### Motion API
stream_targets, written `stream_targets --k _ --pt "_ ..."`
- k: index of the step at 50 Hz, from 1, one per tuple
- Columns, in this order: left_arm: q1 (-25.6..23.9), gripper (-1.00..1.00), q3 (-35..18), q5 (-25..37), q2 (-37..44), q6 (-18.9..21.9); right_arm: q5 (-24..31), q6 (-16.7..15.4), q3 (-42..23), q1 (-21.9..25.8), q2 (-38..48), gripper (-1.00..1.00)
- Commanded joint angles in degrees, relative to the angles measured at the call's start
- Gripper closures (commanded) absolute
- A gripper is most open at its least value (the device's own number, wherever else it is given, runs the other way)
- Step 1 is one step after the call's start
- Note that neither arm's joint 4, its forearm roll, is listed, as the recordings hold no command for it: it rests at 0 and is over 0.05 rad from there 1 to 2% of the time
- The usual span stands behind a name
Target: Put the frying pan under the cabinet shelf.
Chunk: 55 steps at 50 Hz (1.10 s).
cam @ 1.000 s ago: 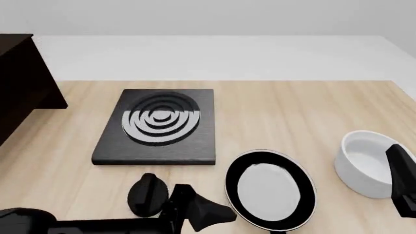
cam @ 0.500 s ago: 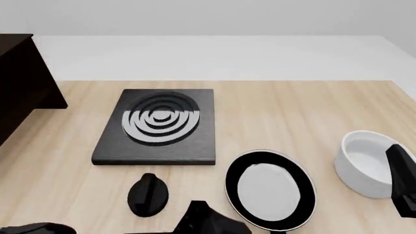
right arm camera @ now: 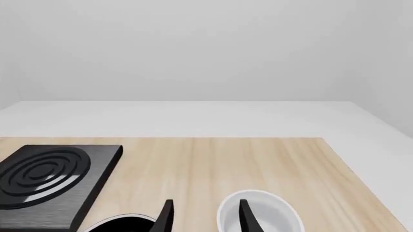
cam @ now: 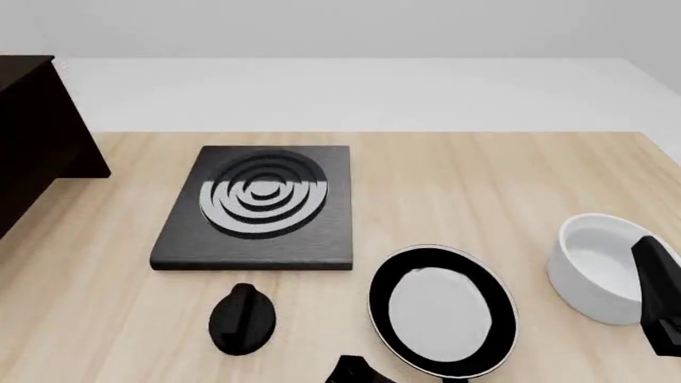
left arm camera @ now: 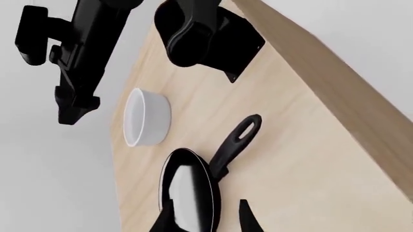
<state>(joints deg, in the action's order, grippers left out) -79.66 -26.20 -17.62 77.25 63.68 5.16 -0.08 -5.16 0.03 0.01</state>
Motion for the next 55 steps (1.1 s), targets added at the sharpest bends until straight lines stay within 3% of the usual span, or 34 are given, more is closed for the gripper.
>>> stream_targets --k 1,43,55 --pt "-1.28 -1.00 -0.72 -2.59 3.36 -0.45 -0.02 -0.01 0.00 0.00 0.00 -1.00" --pt "-1.33 -1.00 -3.55 -13.38 17.74 2.33 0.00 -0.01 0.00 0.00 0.00 -1.00" --pt "-0.76 -1.00 -5.02 -13.95 19.66 2.46 0.00 0.01 0.00 -0.01 0.00 -1.00"
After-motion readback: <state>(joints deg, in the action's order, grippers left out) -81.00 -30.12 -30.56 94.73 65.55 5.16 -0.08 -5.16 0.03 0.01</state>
